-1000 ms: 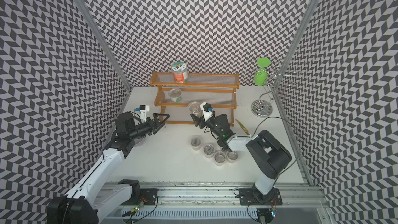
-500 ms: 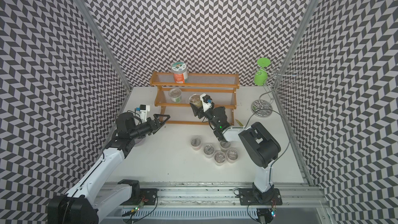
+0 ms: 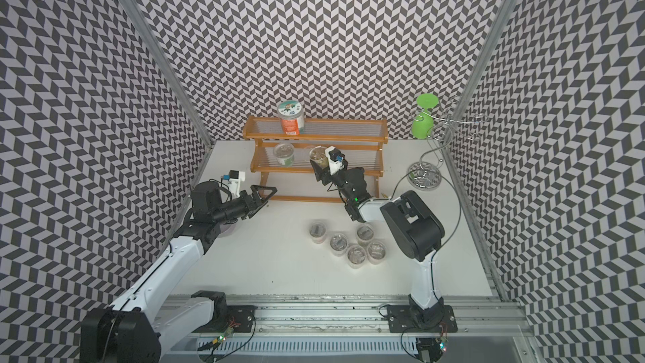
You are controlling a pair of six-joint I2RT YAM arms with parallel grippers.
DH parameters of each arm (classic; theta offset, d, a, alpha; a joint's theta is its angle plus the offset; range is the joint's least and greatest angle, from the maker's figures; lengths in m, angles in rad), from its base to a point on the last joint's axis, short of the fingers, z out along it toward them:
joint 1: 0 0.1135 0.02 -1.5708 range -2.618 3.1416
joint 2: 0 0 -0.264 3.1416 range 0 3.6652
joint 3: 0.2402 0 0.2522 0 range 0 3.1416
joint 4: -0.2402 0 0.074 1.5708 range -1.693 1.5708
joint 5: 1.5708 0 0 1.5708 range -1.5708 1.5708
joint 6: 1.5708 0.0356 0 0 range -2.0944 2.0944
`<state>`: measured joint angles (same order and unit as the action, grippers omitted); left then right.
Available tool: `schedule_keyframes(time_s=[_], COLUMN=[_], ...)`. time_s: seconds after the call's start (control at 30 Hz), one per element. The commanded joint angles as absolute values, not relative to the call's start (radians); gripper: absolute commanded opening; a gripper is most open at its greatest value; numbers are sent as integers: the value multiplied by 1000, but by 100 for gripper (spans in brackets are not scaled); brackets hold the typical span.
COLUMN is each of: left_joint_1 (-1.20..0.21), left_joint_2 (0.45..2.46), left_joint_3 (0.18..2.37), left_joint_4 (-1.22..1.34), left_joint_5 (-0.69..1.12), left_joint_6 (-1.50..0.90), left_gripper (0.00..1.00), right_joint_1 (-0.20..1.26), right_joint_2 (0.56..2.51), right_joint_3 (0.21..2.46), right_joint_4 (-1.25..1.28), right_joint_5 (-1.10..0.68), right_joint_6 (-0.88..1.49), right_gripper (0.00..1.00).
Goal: Place the seed container on the shelf
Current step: Place the seed jar on the shelf.
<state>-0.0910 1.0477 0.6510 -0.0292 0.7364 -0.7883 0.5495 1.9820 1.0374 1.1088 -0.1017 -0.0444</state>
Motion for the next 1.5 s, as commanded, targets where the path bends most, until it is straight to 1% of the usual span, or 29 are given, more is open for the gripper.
schedule_keyframes(time_s=[0.0, 0.27, 0.5, 0.7, 0.8, 0.93, 1.07, 1.27, 1.37, 1.47], left_joint_1=[-86, -87, -87, -87, -87, -87, -89, -90, -95, -120], left_joint_2=[1058, 1067, 1058, 1057, 1055, 1052, 1049, 1028, 1014, 1006], left_joint_3=[663, 671, 663, 665, 664, 666, 669, 673, 673, 682], left_joint_4=[-4, -5, -9, -18, -20, -21, -17, -17, -24, -31], left_joint_5=[754, 762, 762, 764, 768, 774, 779, 790, 783, 768], left_joint_6=[-767, -758, -758, -755, -751, -744, -746, -724, -702, -675], left_gripper=[100, 100, 99, 100, 99, 100, 100, 99, 100, 98], right_joint_1=[533, 503, 481, 482, 481, 481, 481, 480, 481, 480], right_joint_2=[1983, 1965, 2016, 2031, 2021, 1960, 1889, 1774, 1698, 1623], right_joint_3=[1030, 1001, 1036, 1046, 1036, 981, 949, 864, 789, 735], right_joint_4=[1179, 1205, 1183, 1164, 1132, 1113, 1036, 959, 966, 933], right_joint_5=[-60, -41, -18, -26, -20, -21, -29, -61, -74, -84], right_joint_6=[-53, -22, 9, 17, 5, 5, -2, 2, 7, 1], right_gripper=[77, 77, 78, 81, 84, 92, 97, 99, 99, 99])
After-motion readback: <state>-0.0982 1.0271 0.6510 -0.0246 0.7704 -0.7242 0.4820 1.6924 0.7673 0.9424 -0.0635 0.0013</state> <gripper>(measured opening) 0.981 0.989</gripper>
